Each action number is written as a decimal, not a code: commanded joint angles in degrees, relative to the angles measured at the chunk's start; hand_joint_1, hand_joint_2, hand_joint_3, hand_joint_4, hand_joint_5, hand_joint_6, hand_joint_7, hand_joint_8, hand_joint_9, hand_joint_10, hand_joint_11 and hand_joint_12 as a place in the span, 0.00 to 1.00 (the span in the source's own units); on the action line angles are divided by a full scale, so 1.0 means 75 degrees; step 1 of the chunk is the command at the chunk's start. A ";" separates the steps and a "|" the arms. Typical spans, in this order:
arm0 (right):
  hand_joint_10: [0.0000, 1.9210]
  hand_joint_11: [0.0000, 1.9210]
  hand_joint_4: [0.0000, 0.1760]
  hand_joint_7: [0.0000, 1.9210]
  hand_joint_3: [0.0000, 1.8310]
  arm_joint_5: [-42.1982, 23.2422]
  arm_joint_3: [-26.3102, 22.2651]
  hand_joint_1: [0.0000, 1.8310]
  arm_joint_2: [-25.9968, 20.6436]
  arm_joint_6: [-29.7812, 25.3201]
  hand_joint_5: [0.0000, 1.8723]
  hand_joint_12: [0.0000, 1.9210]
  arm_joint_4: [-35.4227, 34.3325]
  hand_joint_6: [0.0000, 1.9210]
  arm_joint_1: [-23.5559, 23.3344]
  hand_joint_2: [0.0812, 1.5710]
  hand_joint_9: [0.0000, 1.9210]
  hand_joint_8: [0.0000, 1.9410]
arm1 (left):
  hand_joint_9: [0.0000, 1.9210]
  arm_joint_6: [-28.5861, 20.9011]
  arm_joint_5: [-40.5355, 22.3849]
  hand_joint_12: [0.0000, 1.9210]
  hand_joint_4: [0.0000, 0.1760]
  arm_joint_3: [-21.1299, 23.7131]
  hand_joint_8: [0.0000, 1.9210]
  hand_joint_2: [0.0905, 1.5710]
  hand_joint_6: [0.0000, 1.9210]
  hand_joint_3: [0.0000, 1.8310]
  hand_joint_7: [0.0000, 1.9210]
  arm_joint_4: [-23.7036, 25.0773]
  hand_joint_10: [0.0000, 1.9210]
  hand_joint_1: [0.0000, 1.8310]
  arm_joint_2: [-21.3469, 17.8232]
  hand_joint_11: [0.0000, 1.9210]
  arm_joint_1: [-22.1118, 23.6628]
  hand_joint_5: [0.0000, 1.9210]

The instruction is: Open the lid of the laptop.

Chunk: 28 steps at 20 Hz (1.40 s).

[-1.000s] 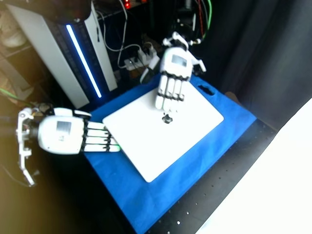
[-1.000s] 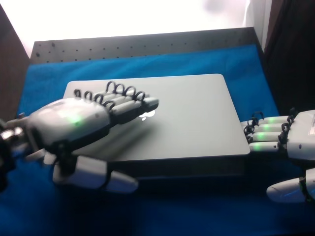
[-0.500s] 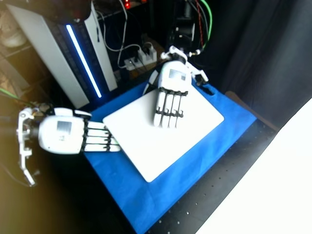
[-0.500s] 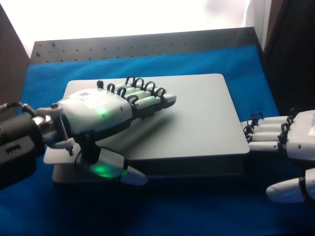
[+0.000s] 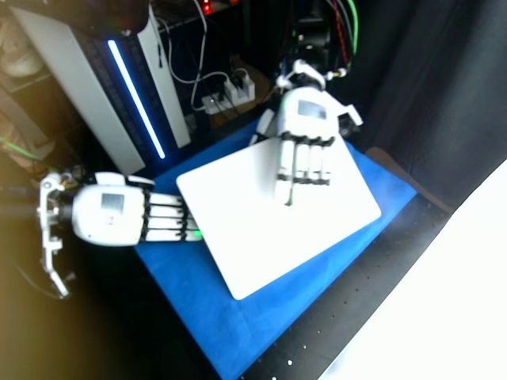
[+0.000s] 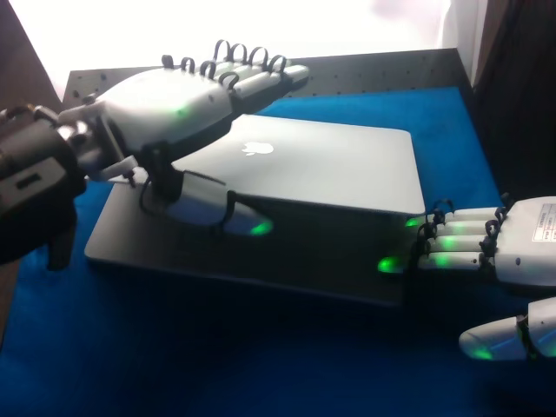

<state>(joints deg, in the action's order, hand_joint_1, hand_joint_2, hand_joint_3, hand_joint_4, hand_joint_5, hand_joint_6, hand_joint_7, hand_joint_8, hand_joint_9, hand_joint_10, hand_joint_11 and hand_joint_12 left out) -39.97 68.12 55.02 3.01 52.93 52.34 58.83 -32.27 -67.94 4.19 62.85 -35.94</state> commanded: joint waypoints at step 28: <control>0.00 0.00 0.00 0.00 0.00 -0.0495 0.0297 0.00 0.0273 -0.0052 0.00 0.00 -0.0292 0.00 -0.0605 0.88 0.00 0.00 | 0.00 0.0864 -0.0036 0.00 0.19 -0.1616 0.00 0.62 0.00 0.00 0.00 -0.1763 0.00 0.42 0.1239 0.00 0.1678 0.00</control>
<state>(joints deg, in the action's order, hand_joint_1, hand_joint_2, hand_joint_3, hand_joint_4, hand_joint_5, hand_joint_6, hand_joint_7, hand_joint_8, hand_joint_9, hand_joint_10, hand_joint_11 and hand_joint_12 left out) -39.40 70.35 56.62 2.68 54.37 48.62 65.54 -26.70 -80.01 -8.47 71.85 -23.42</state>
